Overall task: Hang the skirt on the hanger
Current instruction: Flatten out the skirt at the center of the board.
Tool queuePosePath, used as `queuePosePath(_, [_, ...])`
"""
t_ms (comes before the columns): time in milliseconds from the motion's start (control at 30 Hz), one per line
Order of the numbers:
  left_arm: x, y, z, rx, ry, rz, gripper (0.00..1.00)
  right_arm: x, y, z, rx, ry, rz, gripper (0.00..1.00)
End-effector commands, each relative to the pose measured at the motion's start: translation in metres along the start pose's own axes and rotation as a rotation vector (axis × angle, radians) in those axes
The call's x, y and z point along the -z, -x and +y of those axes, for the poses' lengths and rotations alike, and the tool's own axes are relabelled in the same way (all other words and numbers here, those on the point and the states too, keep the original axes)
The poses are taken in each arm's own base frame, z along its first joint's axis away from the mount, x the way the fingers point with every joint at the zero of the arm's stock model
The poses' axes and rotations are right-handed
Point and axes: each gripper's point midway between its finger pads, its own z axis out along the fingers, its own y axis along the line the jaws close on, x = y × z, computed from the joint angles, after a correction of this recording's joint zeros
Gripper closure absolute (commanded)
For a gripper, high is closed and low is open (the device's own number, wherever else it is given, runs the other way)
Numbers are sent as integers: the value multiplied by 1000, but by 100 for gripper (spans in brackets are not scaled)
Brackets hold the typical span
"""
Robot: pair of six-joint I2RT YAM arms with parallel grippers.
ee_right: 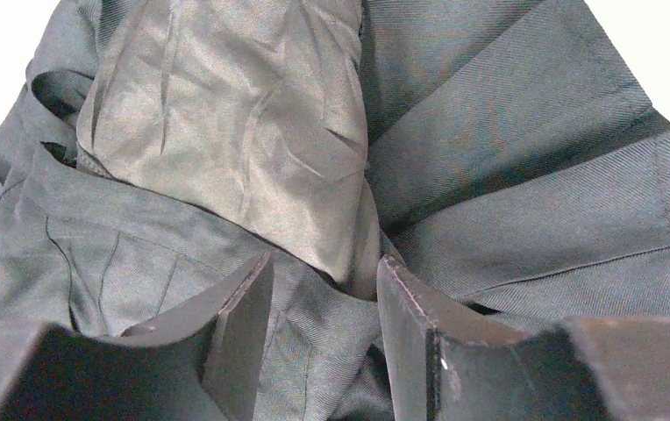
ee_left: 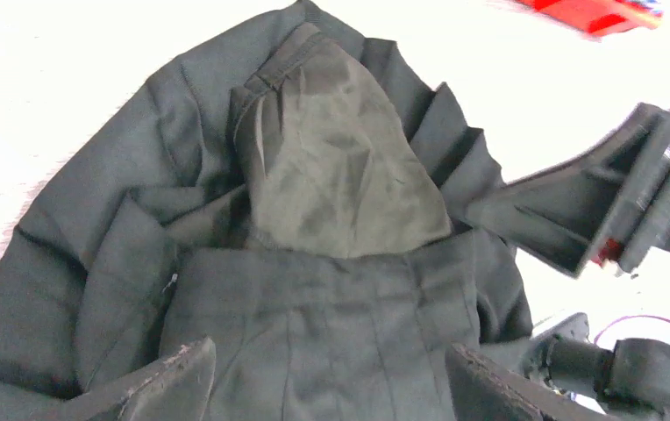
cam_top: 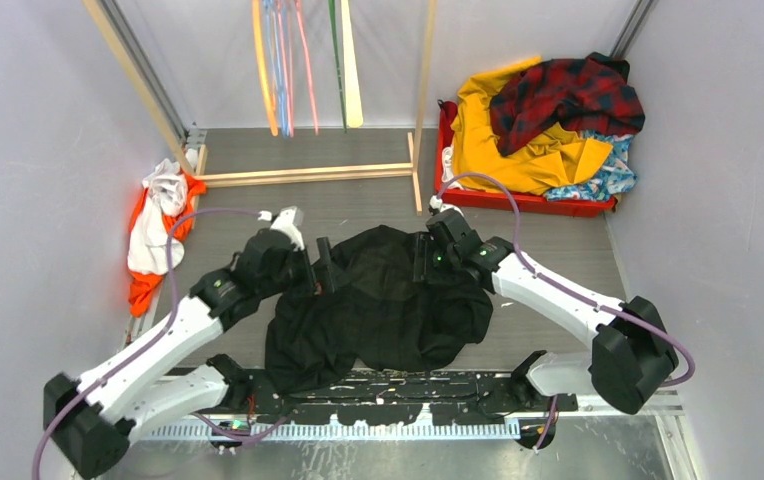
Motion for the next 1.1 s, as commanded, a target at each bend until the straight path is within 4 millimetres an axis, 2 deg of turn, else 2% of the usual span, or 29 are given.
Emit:
queuePosePath(0, [-29, -5, 4, 52, 127, 140, 1, 9, 13, 8, 12, 41, -59, 48])
queuePosePath(133, [-51, -16, 18, 94, 294, 289, 2, 14, 8, 3, 10, 36, -59, 49])
queuePosePath(267, [-59, -23, 28, 130, 366, 346, 7, 18, 2, -1, 9, 45, -66, 49])
queuePosePath(433, [-58, -12, 40, 135, 446, 322, 13, 21, -5, -5, 2, 64, -70, 49])
queuePosePath(533, [-56, -10, 53, 152, 496, 333, 25, 21, -9, -7, 0, 72, -70, 49])
queuePosePath(667, [-57, -10, 72, 177, 575, 349, 23, 22, -11, -4, 5, 96, -69, 49])
queuePosePath(833, [-68, -13, 75, 175, 606, 393, 20, 22, -14, -4, 11, 113, -67, 49])
queuePosePath(1067, [-76, -13, 75, 176, 607, 409, 20, 23, -18, -5, 18, 126, -68, 49])
